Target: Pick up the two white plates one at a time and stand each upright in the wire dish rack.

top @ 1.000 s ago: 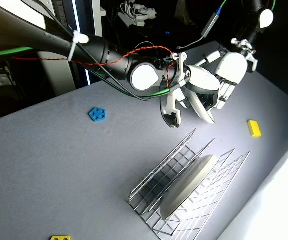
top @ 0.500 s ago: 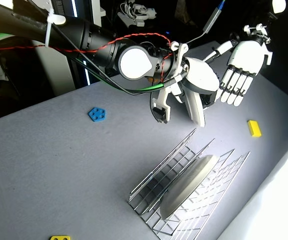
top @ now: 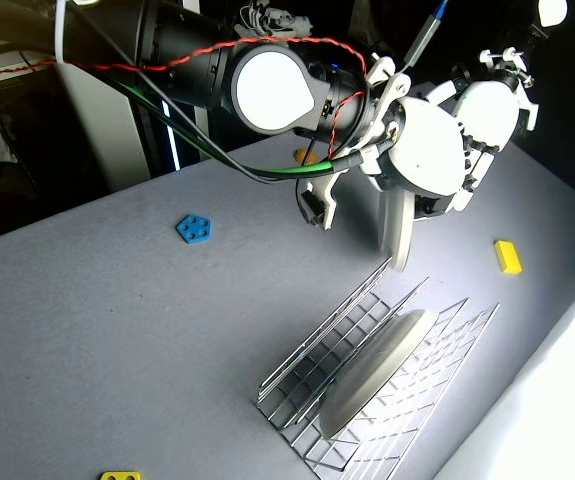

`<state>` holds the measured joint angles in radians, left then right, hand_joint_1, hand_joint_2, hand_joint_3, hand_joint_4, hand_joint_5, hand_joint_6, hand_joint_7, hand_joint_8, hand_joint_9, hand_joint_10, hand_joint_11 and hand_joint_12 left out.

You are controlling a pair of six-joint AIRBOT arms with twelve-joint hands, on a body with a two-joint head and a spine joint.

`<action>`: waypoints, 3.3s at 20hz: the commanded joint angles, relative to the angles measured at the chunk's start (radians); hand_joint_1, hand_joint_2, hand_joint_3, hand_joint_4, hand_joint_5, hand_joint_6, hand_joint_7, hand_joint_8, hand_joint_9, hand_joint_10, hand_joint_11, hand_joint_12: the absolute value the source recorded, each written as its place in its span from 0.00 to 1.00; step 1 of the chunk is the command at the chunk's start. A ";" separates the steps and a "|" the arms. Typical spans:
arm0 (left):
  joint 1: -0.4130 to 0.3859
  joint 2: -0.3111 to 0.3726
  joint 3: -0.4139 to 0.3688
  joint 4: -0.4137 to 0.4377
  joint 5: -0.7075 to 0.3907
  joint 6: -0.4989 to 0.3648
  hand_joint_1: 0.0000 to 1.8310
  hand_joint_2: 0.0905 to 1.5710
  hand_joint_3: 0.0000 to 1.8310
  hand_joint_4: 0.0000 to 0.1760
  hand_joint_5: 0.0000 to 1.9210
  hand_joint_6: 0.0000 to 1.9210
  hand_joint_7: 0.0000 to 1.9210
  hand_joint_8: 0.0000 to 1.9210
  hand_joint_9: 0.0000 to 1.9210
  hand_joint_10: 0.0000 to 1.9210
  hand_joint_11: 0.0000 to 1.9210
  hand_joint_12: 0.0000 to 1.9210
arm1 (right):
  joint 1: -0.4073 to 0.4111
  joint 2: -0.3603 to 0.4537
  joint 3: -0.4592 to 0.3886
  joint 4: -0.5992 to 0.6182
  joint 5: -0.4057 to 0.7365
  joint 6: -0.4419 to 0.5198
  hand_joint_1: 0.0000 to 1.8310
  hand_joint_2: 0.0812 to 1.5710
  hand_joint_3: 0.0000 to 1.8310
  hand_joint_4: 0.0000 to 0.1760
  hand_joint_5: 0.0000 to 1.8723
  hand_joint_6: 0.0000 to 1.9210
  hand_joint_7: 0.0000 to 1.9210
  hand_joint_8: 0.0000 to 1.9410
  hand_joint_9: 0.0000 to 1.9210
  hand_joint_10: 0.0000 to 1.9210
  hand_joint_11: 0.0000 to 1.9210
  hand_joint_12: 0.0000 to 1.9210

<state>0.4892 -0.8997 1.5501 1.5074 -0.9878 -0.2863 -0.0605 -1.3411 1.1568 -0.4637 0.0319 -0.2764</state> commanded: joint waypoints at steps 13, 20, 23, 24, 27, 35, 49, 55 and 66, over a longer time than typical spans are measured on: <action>0.038 -0.002 0.045 -0.065 -0.037 -0.002 0.00 0.64 0.00 0.00 0.04 0.00 0.03 0.00 0.02 0.00 0.01 0.01 | 0.069 0.023 0.067 0.134 0.044 0.194 0.75 0.68 0.00 0.00 0.50 0.52 0.51 0.49 0.52 0.55 0.43 0.60; 0.040 -0.002 0.045 -0.065 -0.037 -0.002 0.00 0.64 0.00 0.00 0.04 0.00 0.03 0.00 0.02 0.00 0.01 0.02 | 0.066 0.062 0.081 0.292 0.006 0.194 0.75 0.70 0.00 0.00 0.46 0.58 0.49 0.53 0.50 0.58 0.41 0.61; 0.041 -0.002 0.045 -0.064 -0.037 -0.002 0.00 0.64 0.00 0.00 0.04 0.00 0.03 0.00 0.02 0.00 0.01 0.02 | 0.055 0.074 0.096 0.326 0.007 0.194 0.75 0.69 0.00 0.00 0.48 0.55 0.50 0.51 0.52 0.56 0.43 0.60; 0.041 -0.002 0.044 -0.064 -0.037 -0.002 0.00 0.64 0.00 0.00 0.04 0.00 0.03 0.00 0.02 0.00 0.01 0.03 | 0.048 0.078 0.106 0.345 0.012 0.194 0.75 0.69 0.00 0.00 0.48 0.56 0.49 0.52 0.51 0.57 0.42 0.61; 0.041 -0.002 0.044 -0.063 -0.037 -0.002 0.00 0.64 0.00 0.00 0.04 0.00 0.03 0.00 0.02 0.00 0.00 0.03 | 0.034 0.086 0.119 0.361 0.025 0.194 0.75 0.69 0.00 0.00 0.48 0.55 0.50 0.50 0.51 0.57 0.42 0.61; 0.041 -0.002 0.042 -0.063 -0.037 -0.002 0.00 0.65 0.00 0.00 0.03 0.00 0.03 0.00 0.02 0.00 0.00 0.05 | 0.030 0.127 0.121 0.488 0.038 0.194 0.75 0.70 0.00 0.00 0.47 0.57 0.49 0.52 0.51 0.58 0.41 0.62; 0.041 -0.002 0.040 -0.063 -0.037 -0.002 0.00 0.64 0.00 0.00 0.03 0.00 0.03 0.00 0.02 0.00 0.01 0.02 | 0.000 0.210 0.122 0.529 0.037 0.196 0.75 0.69 0.00 0.00 0.47 0.58 0.50 0.51 0.51 0.56 0.43 0.60; 0.041 -0.002 0.040 -0.063 -0.037 -0.002 0.00 0.64 0.00 0.00 0.03 0.00 0.02 0.00 0.01 0.00 0.00 0.02 | -0.027 0.232 0.122 0.528 0.059 0.194 0.75 0.69 0.00 0.00 0.47 0.56 0.51 0.50 0.52 0.55 0.44 0.59; 0.041 -0.002 0.040 -0.062 -0.037 -0.002 0.00 0.64 0.00 0.00 0.03 0.00 0.03 0.00 0.02 0.00 0.00 0.06 | -0.098 0.238 0.122 0.527 0.130 0.084 0.62 0.74 0.00 0.00 0.45 0.62 0.47 0.17 0.46 0.20 0.31 0.62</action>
<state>0.5350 -0.9066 1.5887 1.5082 -0.9951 -0.2863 -0.1673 -1.1107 1.2762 0.0502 0.0368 -0.1986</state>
